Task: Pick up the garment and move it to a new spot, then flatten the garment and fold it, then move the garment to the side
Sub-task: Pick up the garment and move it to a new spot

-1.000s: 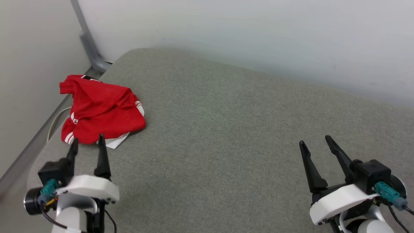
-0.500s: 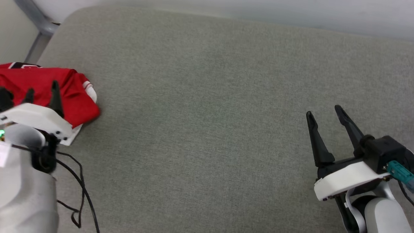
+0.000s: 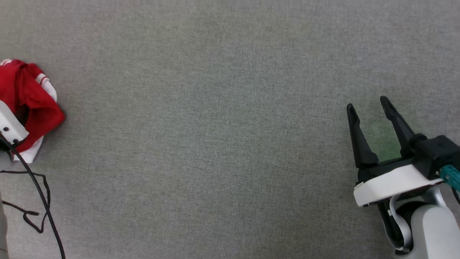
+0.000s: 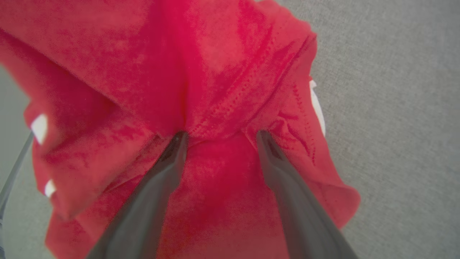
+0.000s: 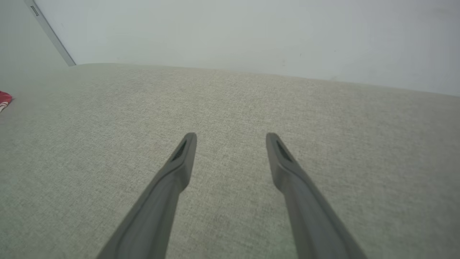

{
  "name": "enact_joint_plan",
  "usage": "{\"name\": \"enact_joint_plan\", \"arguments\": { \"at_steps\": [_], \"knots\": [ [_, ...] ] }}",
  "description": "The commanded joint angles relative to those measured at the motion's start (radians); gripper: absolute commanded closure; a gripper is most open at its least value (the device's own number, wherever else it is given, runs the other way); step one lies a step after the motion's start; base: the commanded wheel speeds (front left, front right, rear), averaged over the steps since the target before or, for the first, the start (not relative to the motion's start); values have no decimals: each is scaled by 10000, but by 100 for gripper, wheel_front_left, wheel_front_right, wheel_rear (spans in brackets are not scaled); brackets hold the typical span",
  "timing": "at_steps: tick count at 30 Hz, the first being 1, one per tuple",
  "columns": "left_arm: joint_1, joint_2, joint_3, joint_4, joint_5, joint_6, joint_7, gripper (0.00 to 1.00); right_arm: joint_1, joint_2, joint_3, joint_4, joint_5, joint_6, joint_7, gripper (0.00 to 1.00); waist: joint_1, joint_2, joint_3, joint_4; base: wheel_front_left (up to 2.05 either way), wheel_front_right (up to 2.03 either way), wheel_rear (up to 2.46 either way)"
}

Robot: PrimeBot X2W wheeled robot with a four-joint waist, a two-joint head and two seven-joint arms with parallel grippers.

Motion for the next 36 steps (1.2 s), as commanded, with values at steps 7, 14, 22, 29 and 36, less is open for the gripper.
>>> {"name": "enact_joint_plan", "arguments": {
  "at_steps": [7, 14, 22, 29, 36],
  "knots": [
    [-10, -185, 98, 474, -572, 104, 1589, 0, -375, -155, 137, -85, 65, -7, 21, 0, -3, 0, 477, -48, 0, 0, 0],
    [346, -296, -17, 246, -599, 234, 1934, 94, -471, -156, 168, 19, 167, -7, 16, 0, -3, 0, 418, -81, 0, 0, 0],
    [365, 186, -55, -823, -217, 467, 742, 100, -318, -68, 120, 286, 313, -7, -160, 0, -3, 0, -242, -115, 0, 0, 0],
    [178, 70, 40, -1837, 178, 1192, -1029, 100, 27, 56, -1, 542, 433, -7, -379, 0, -3, 0, -1335, -139, 0, 0, 0],
    [29, 268, -271, -2069, 604, 936, -2747, 100, 400, 122, -238, 806, 586, -7, -519, 0, -3, 0, -2352, -292, 0, 0, 0]
  ]
}}
